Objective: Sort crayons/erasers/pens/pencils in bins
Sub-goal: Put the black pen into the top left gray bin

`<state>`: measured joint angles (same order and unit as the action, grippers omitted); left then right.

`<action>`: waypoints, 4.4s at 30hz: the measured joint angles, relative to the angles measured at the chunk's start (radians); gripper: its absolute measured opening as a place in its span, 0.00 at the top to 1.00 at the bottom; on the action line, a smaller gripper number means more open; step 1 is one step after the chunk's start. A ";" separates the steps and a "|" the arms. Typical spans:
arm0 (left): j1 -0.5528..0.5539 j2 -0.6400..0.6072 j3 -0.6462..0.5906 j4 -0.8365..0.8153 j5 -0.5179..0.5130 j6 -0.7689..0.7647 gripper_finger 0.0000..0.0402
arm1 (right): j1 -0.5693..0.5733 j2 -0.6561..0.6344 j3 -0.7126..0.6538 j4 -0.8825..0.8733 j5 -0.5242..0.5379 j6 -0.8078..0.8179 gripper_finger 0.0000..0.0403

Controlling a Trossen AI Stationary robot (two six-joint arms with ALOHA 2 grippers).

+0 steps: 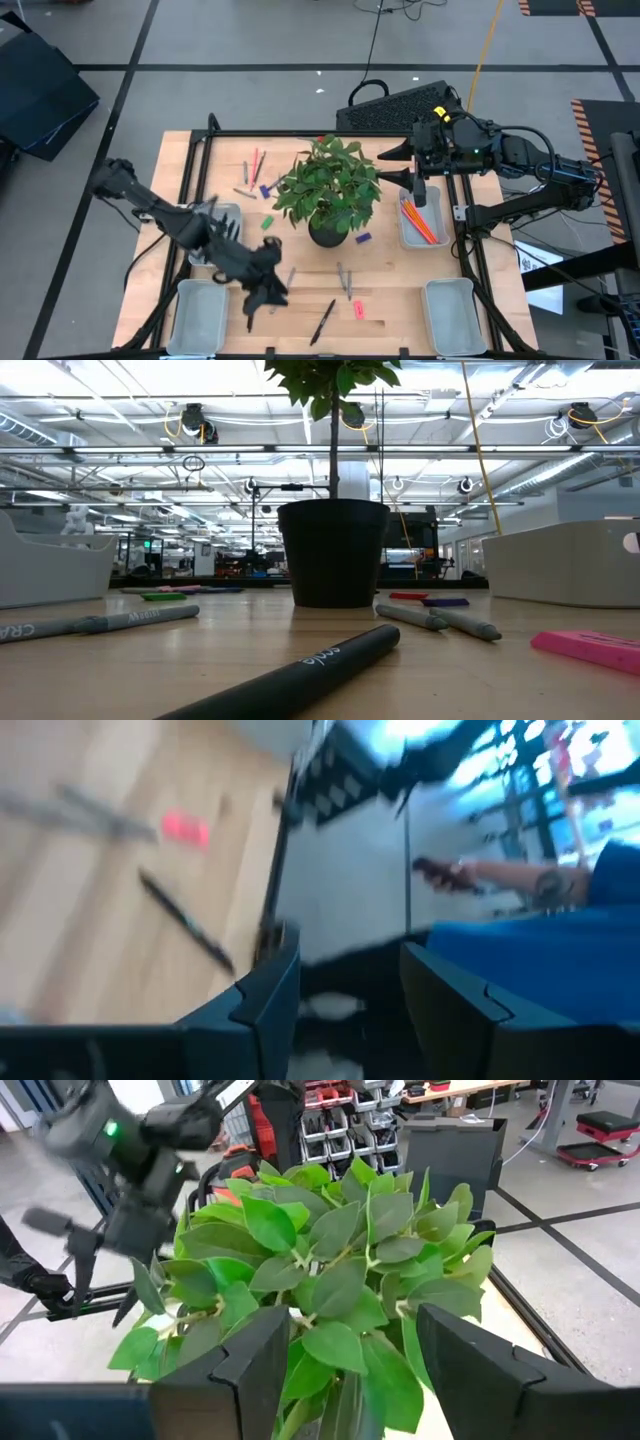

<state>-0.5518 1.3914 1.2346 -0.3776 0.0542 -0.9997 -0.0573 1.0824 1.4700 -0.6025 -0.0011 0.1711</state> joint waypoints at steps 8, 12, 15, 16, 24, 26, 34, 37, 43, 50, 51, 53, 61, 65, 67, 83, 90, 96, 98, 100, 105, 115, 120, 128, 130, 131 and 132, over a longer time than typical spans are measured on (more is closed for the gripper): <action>-0.067 0.104 0.000 -0.308 0.061 -0.460 0.56 | 0.000 0.000 0.000 0.000 0.000 0.000 0.47; -0.067 0.148 0.000 -0.430 0.085 -0.614 0.56 | 0.000 0.000 0.000 0.000 0.000 0.000 0.47; -0.064 0.189 0.000 -0.454 0.073 -0.698 0.56 | 0.000 0.000 0.000 0.000 0.000 0.000 0.47; -0.063 0.205 0.000 -0.456 0.069 -0.726 0.56 | 0.000 0.000 0.000 0.000 0.000 0.000 0.47; -0.061 0.349 -0.001 -0.512 0.116 -0.885 0.56 | 0.000 0.000 0.000 0.000 0.000 0.000 0.47; -0.057 0.383 -0.001 -0.511 0.128 -0.881 0.56 | 0.000 0.000 0.000 0.000 0.000 0.000 0.47; -0.029 0.452 -0.003 -0.514 0.134 -0.865 0.56 | 0.000 0.000 0.000 0.000 0.000 0.000 0.47; -0.029 0.450 -0.031 -0.511 0.128 -0.880 0.56 | 0.000 0.000 0.000 0.000 0.000 0.000 0.47; -0.033 0.446 -0.096 -0.478 0.120 -0.863 0.56 | 0.000 0.000 0.000 0.000 0.000 0.000 0.47; -0.028 0.446 -0.097 -0.453 0.106 -0.839 0.59 | 0.000 0.000 0.000 0.000 0.000 0.000 0.47; -0.028 0.446 -0.097 -0.437 0.107 -0.844 0.61 | 0.000 0.000 0.000 0.000 0.000 0.000 0.47; -0.029 0.449 -0.097 -0.415 0.095 -0.864 0.67 | 0.000 0.000 0.000 0.000 0.000 0.000 0.47; -0.033 0.449 -0.105 -0.413 0.070 -0.892 0.83 | 0.000 0.000 0.000 0.000 0.000 0.000 0.47; -0.042 0.449 -0.104 -0.392 0.077 -0.868 0.84 | 0.000 0.000 0.000 0.000 0.000 0.000 0.47; -0.047 0.449 -0.103 -0.388 0.078 -0.872 0.83 | 0.000 0.000 0.000 0.000 0.000 0.000 0.47; -0.048 0.450 -0.103 -0.389 0.090 -0.790 0.71 | 0.000 0.000 0.000 0.000 0.000 0.000 0.47; -0.035 0.450 -0.104 -0.378 0.130 -0.691 0.71 | 0.000 0.000 0.000 0.000 0.000 0.000 0.47; -0.026 0.449 -0.104 -0.411 0.112 -0.643 0.71 | 0.000 0.000 0.000 0.000 0.000 0.000 0.47; -0.015 0.449 -0.104 -0.435 0.108 -0.627 0.71 | 0.000 0.000 0.000 0.000 0.000 0.000 0.47; 0.002 0.449 -0.105 -0.444 0.101 -0.598 0.71 | 0.000 0.000 0.000 0.000 0.000 0.000 0.47; 0.054 0.449 -0.105 -0.437 0.101 -0.558 0.71 | 0.000 0.000 0.000 0.000 0.000 0.000 0.47; 0.042 0.449 -0.105 -0.435 0.152 -0.666 0.71 | 0.000 0.000 0.000 0.000 0.000 0.000 0.47; 0.018 0.462 -0.104 -0.431 0.151 -0.679 0.71 | 0.000 0.000 0.000 0.000 0.000 0.000 0.47; 0.021 0.508 -0.101 -0.395 0.178 -0.669 0.71 | 0.000 0.000 0.000 0.000 0.000 0.000 0.47; 0.020 0.508 -0.101 -0.397 0.167 -0.661 0.72 | 0.000 0.000 0.000 0.000 0.000 0.000 0.47; 0.019 0.508 -0.101 -0.399 0.164 -0.657 0.74 | 0.000 0.000 0.000 0.000 0.000 0.000 0.47; 0.019 0.507 -0.101 -0.401 0.164 -0.653 0.76 | 0.000 0.000 0.000 0.000 0.000 0.000 0.47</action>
<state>-0.5323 1.8988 1.1340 -0.7785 0.2184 -1.6526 -0.0570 1.0824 1.4700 -0.6025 -0.0011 0.1711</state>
